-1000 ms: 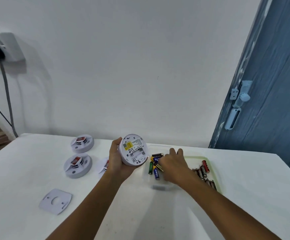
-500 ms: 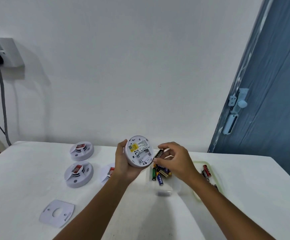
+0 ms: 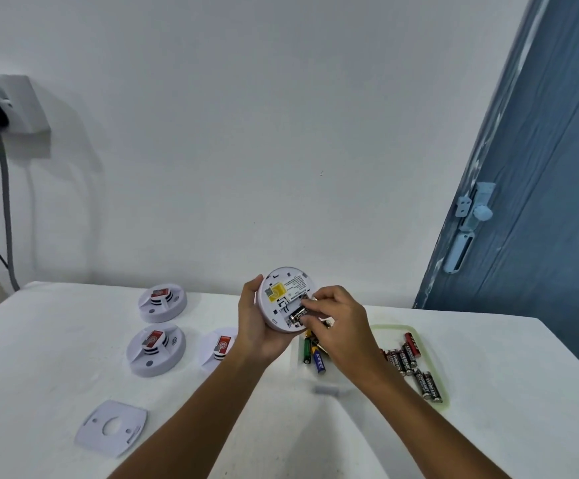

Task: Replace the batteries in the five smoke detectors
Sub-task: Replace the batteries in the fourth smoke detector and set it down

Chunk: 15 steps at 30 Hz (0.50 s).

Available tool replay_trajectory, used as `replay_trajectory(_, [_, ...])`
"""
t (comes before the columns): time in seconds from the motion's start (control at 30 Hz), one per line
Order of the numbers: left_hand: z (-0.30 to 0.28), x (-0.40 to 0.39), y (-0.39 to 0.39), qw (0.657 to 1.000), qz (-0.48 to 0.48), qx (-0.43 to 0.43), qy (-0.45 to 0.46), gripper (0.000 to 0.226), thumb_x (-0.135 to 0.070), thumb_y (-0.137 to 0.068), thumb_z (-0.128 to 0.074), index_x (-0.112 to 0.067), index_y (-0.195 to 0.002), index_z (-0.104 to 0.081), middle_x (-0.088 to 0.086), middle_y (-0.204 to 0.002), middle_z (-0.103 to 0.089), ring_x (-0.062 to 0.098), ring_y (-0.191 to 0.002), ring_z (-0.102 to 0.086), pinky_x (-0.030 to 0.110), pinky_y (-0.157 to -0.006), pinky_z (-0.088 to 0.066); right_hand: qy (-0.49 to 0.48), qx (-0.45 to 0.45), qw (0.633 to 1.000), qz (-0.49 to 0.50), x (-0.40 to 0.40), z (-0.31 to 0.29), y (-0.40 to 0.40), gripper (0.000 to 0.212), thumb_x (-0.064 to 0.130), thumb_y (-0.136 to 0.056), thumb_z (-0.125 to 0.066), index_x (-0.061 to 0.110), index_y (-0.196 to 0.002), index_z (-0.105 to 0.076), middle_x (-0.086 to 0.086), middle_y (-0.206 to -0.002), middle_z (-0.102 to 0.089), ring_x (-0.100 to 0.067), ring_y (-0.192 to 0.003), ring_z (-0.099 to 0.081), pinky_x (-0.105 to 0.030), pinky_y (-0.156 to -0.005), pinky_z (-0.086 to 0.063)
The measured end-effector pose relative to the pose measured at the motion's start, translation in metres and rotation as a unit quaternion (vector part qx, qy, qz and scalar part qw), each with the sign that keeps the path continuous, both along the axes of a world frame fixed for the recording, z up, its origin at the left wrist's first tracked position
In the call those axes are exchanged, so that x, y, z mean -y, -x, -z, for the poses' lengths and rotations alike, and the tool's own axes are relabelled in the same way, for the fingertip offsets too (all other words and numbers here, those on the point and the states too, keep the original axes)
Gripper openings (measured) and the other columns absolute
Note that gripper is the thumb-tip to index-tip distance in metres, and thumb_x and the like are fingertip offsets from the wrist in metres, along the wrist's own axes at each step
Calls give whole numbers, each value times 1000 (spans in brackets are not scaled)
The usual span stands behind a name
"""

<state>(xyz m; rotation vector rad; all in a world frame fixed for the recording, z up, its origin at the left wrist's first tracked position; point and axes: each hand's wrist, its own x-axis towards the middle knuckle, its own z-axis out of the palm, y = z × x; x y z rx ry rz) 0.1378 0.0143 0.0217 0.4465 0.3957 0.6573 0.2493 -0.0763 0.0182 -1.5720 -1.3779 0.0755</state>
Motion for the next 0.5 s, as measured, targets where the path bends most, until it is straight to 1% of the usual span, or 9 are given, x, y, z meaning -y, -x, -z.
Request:
replay_trajectory(0.03, [0,0,-1,1000,0,1,2,50,-48,-88,-44,-10,-112,-64,17,-104,-65,28,-90,-58,38,-80,-41,-13,15,1000,8,1,2,0,24,6,-80,-73,5,-104,-74,-5,-101,-61,-16,-91,-63,-11,-82,-49])
replay_trajectory(0.07, [1,1,-1,1000,-1,3,4,50,-48,-88,-44,-10,-112,-64,17,-104,-65,28,-91,-57,38,-80,-40,-25,36,999,17,1,5,1,22,7,-80,-71,6,-102,-75,-5,-101,-63,-17,-93,-62,-11,-81,-49])
replay_trajectory(0.17, [2,2,-3,1000,-5,6,9,49,-48,-87,-44,-10,-110,-64,16,-101,-66,28,-90,-58,38,-80,-42,-52,88,993,51,3,11,7,23,12,-81,-65,10,-101,-75,-3,-102,-65,-18,-98,-61,-30,-79,-55])
replay_trajectory(0.23, [2,2,-3,1000,-6,8,10,49,-49,-87,-43,-9,-107,-65,17,-100,-65,29,-91,-57,39,-82,-42,-79,122,987,66,6,14,10,26,8,-81,-63,10,-104,-74,-3,-104,-67,-18,-100,-59,-35,-78,-57])
replay_trajectory(0.3, [3,2,-4,1000,-6,5,15,50,-49,-87,-43,-9,-105,-66,17,-100,-65,31,-95,-56,42,-87,-42,-96,133,984,66,9,18,15,35,2,-80,-59,9,-112,-70,-4,-104,-68,-17,-99,-58,-34,-78,-56])
replay_trajectory(0.33, [4,2,-4,1000,-8,2,18,50,-49,-87,-44,-8,-104,-66,18,-100,-66,32,-97,-55,43,-90,-42,-99,122,985,66,10,19,17,41,-1,-80,-57,9,-117,-67,-3,-103,-68,-16,-97,-57,-33,-76,-56])
replay_trajectory(0.4, [7,1,-5,1000,-14,5,26,49,-49,-87,-45,-8,-104,-67,18,-100,-67,33,-101,-54,46,-99,-38,-104,104,986,79,11,21,22,53,-6,-76,-54,11,-126,-62,-3,-99,-65,-14,-92,-57,-29,-73,-55])
replay_trajectory(0.43, [7,2,-5,999,-16,7,28,49,-48,-87,-45,-8,-103,-67,19,-100,-67,34,-102,-54,46,-102,-36,-107,114,984,89,12,21,24,58,-7,-73,-54,11,-128,-60,-2,-101,-62,-15,-91,-57,-28,-72,-54])
replay_trajectory(0.5, [7,2,-5,999,-18,2,29,49,-49,-87,-45,-8,-100,-70,18,-98,-69,34,-100,-55,46,-98,-39,-113,164,975,96,13,24,26,65,-8,-68,-53,10,-131,-56,1,-110,-58,-18,-92,-56,-28,-72,-52])
